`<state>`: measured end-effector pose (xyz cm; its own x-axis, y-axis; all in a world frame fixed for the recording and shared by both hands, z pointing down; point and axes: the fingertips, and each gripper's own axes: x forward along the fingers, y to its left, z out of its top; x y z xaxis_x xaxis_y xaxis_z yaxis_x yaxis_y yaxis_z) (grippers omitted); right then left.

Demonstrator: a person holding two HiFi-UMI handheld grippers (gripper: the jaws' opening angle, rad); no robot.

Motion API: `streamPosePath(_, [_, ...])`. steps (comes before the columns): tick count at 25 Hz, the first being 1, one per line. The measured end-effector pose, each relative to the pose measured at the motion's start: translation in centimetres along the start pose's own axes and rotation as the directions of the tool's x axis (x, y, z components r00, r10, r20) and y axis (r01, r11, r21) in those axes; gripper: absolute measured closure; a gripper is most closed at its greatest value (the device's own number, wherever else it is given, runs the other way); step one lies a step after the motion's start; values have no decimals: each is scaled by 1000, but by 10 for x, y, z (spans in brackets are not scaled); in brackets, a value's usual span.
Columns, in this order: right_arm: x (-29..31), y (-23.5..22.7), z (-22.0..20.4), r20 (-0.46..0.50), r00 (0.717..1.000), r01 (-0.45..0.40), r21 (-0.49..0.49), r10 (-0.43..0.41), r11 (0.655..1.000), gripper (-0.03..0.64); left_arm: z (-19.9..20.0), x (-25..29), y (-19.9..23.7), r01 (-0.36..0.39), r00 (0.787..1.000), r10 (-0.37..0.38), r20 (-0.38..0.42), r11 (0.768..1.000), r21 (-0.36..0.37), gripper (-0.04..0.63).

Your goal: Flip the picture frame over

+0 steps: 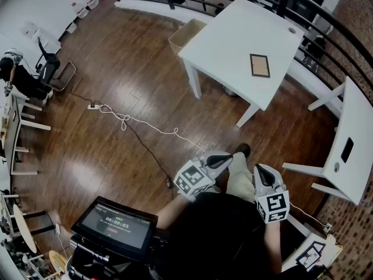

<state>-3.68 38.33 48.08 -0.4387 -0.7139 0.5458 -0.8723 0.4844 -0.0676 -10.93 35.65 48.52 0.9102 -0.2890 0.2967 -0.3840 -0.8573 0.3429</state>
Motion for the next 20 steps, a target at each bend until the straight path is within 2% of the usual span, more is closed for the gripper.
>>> streamPosePath(10, [49,-120,44,13,999,-43,-46,44,998,624,54,88,60,-57,997,57,-49,998,12,581])
streamPosePath(15, [57,-184,51,-5,998,-58,-36,57,998,624,84,127,93,-116,991,117,-64,993,27,581])
streamPosePath(20, [81,-241,50,-22,997,-78,-53,77,996,624,90,170,122,-151,984,152,-93,988,15,581])
